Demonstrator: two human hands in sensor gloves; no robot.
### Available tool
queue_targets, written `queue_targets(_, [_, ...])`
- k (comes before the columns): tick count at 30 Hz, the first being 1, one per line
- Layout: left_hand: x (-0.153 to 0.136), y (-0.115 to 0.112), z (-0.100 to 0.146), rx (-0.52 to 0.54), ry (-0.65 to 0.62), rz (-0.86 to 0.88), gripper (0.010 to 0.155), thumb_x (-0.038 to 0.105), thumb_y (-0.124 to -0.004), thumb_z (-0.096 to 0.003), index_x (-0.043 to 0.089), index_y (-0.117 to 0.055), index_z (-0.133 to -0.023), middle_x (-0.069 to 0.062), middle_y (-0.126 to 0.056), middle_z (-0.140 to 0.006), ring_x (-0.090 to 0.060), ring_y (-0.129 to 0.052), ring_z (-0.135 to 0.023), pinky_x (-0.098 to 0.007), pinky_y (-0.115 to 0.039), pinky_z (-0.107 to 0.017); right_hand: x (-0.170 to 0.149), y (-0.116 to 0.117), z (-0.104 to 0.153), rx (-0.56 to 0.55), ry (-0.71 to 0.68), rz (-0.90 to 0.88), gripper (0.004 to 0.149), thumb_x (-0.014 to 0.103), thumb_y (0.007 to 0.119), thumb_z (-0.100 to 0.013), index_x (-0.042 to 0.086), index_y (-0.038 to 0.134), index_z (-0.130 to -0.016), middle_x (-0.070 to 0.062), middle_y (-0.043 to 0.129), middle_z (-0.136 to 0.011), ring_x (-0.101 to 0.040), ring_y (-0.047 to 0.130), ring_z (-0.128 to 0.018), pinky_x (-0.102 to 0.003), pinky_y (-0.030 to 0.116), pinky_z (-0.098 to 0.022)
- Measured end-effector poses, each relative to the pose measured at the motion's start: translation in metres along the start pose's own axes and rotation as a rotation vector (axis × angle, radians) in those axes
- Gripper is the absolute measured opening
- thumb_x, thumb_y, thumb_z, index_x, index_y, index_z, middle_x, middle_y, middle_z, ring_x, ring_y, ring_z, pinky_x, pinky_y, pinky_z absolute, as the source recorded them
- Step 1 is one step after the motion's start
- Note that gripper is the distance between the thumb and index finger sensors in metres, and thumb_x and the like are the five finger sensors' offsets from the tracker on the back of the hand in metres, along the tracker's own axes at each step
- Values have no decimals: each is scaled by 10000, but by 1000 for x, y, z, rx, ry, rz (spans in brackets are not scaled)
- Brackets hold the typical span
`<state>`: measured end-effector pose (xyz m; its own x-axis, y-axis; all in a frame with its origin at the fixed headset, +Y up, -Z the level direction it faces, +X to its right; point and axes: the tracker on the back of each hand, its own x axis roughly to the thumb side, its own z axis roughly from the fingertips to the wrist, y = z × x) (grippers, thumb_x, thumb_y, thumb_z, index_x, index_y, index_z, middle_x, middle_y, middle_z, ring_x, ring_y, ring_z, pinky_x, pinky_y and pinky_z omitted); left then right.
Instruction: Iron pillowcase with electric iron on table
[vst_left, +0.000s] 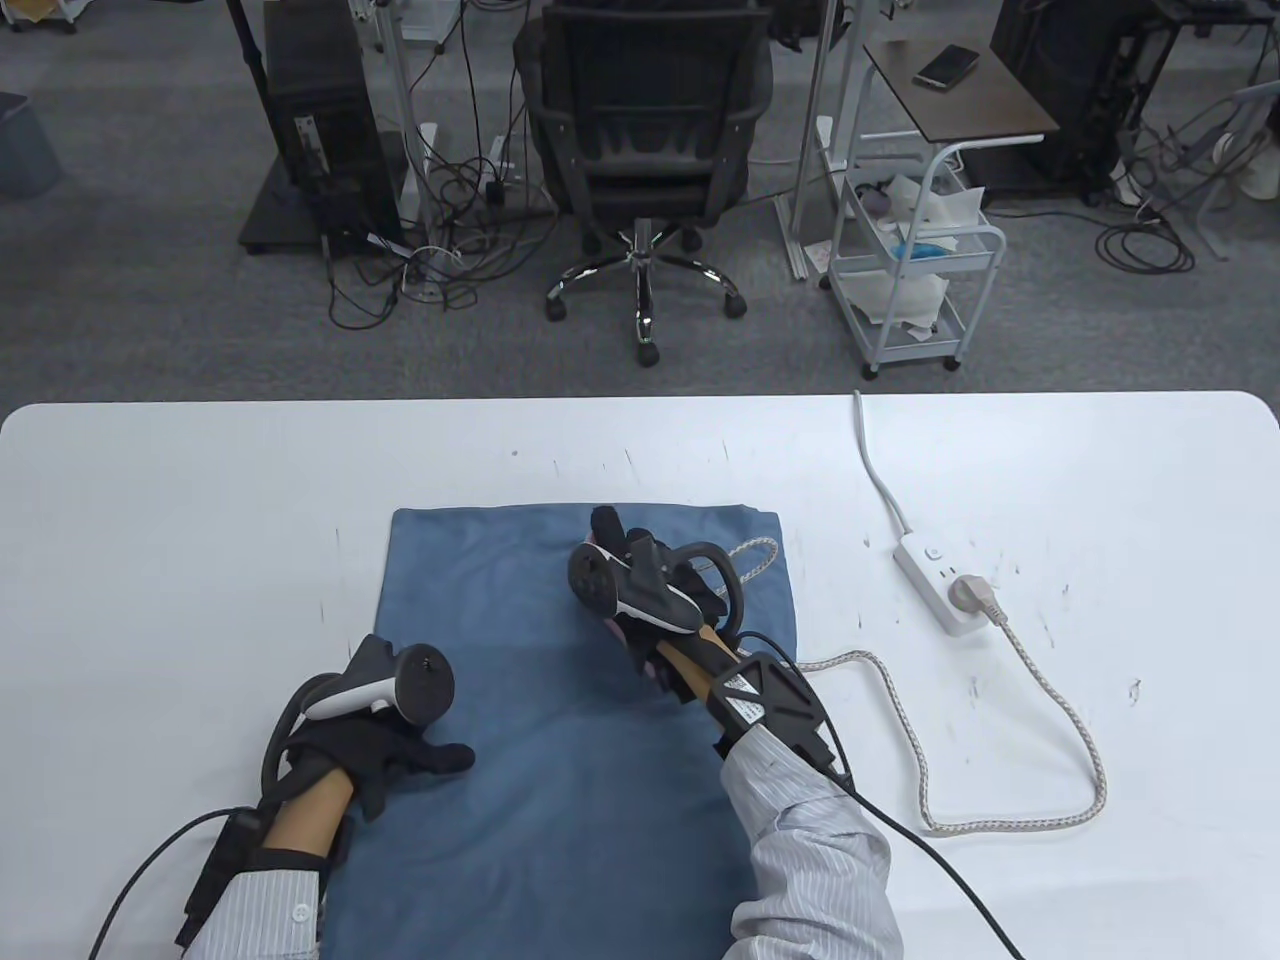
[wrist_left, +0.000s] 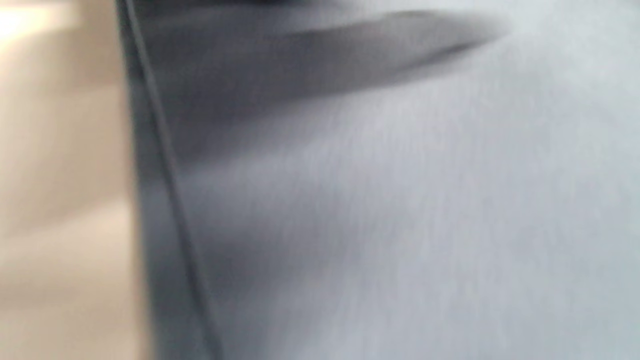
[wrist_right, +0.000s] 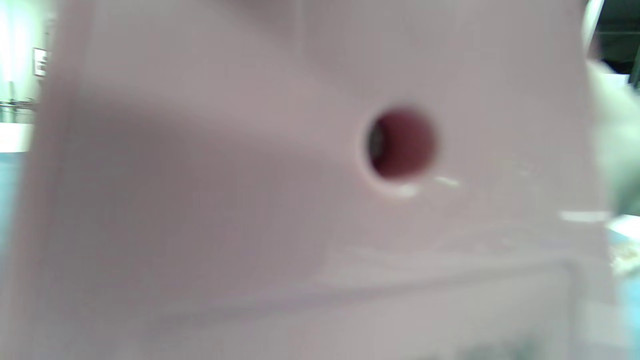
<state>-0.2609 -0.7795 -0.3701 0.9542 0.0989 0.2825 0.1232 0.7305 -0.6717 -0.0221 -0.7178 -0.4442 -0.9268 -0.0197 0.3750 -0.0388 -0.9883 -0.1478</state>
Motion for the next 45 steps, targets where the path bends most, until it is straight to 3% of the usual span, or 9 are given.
queue_targets(3, [7, 12, -19, -22, 23, -20, 1059, 690, -496, -459, 66, 45, -1122, -300, 134, -1115, -591, 30, -1006, -680, -120, -714, 2, 1, 5, 25, -21, -65, 622, 401, 545, -578, 63, 475, -1096, -121, 879, -735, -154, 937, -380, -304, 864, -309])
queue_targets(7, [11, 12, -36, -75, 82, -83, 1087, 690, -518, -448, 53, 111, -1063, -320, 159, -1079, -603, 17, -998, -687, -141, -716, -8, 3, 4, 12, 10, -47, 622, 402, 540, -578, 65, 471, -1097, -117, 877, -738, -150, 937, -383, -301, 865, -311])
queue_targets(16, [8, 10, -36, -47, 48, -73, 1091, 687, -521, -451, 39, 103, -1069, -336, 142, -1079, -617, 5, -991, -699, -166, -717, -84, 5, 3, 18, 277, 87, 628, 406, 537, -577, 60, 467, -1096, -117, 876, -739, -147, 938, -381, -298, 866, -310])
queue_targets(21, [8, 10, -35, -41, 43, -69, 1092, 687, -519, -451, 37, 103, -1069, -337, 142, -1078, -618, 7, -988, -700, -167, -717, -86, -5, 22, -3, 209, 84, 629, 411, 561, -568, 58, 498, -1085, -108, 888, -729, -143, 941, -369, -293, 868, -303])
queue_targets(24, [8, 9, -35, -41, 43, -68, 1092, 688, -520, -450, 38, 103, -1069, -336, 143, -1078, -618, 8, -988, -701, -169, -717, -80, -7, 31, 63, 141, -18, 626, 408, 559, -569, 58, 502, -1085, -110, 889, -729, -145, 942, -370, -296, 869, -303])
queue_targets(26, [8, 10, -35, -43, 45, -69, 1091, 687, -520, -452, 38, 102, -1069, -335, 144, -1078, -618, 7, -989, -700, -171, -718, -80, -5, 34, 47, 146, -53, 628, 406, 558, -570, 54, 499, -1087, -114, 888, -732, -152, 942, -373, -303, 868, -305])
queue_targets(29, [9, 10, -34, -45, 50, -73, 1091, 688, -519, -450, 37, 101, -1069, -336, 141, -1080, -618, 1, -991, -700, -176, -720, -88, 0, 33, 24, 181, 30, 631, 410, 545, -571, 58, 484, -1090, -107, 880, -740, -143, 940, -382, -297, 868, -312])
queue_targets(37, [8, 9, -34, -44, 47, -67, 1089, 688, -512, -451, 39, 110, -1066, -331, 163, -1074, -616, 16, -987, -703, -170, -719, -131, -2, 34, 8, 322, 134, 632, 413, 546, -569, 60, 482, -1089, -103, 877, -739, -142, 937, -382, -296, 866, -314])
queue_targets(45, [9, 9, -34, -56, 50, -74, 1090, 687, -509, -453, 34, 116, -1063, -335, 166, -1072, -620, 15, -986, -708, -169, -719, -121, -22, 73, -9, 106, 127, 630, 423, 545, -563, 81, 479, -1088, -88, 875, -748, -136, 939, -391, -292, 868, -324])
